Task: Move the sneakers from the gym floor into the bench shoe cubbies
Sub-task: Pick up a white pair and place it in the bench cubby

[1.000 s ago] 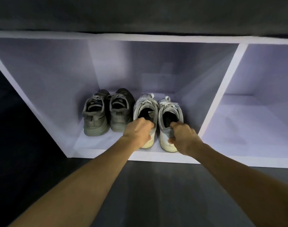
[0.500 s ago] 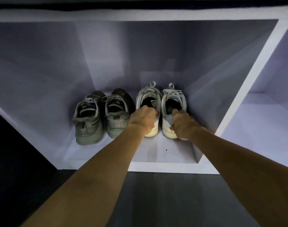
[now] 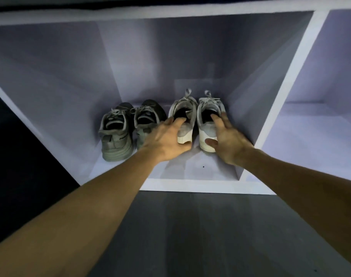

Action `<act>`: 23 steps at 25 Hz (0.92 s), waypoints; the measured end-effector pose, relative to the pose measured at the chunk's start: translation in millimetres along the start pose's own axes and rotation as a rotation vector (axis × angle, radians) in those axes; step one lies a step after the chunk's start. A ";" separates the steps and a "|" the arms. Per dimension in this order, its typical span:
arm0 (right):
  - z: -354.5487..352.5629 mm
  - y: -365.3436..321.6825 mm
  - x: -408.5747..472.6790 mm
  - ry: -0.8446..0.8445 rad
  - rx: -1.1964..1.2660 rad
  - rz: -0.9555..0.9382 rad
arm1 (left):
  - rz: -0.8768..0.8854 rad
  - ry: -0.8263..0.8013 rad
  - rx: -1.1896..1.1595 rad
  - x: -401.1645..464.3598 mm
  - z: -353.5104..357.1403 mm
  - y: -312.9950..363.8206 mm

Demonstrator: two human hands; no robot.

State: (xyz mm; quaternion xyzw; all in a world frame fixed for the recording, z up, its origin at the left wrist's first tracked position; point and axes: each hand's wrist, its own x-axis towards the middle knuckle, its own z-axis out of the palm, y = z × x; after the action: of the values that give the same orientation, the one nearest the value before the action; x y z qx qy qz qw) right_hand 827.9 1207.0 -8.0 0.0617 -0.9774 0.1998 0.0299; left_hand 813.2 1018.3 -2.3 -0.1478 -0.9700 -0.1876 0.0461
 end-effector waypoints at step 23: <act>-349.9 -118.2 -159.0 0.332 -0.230 -0.194 | 0.177 0.129 0.100 -96.0 -339.8 214.9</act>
State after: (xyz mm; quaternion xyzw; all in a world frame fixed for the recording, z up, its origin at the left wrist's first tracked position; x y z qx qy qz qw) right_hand 1012.9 1254.4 345.8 0.1177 -0.9650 0.0908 0.2162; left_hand 981.5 1054.5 373.4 -0.2181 -0.9562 -0.1435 0.1323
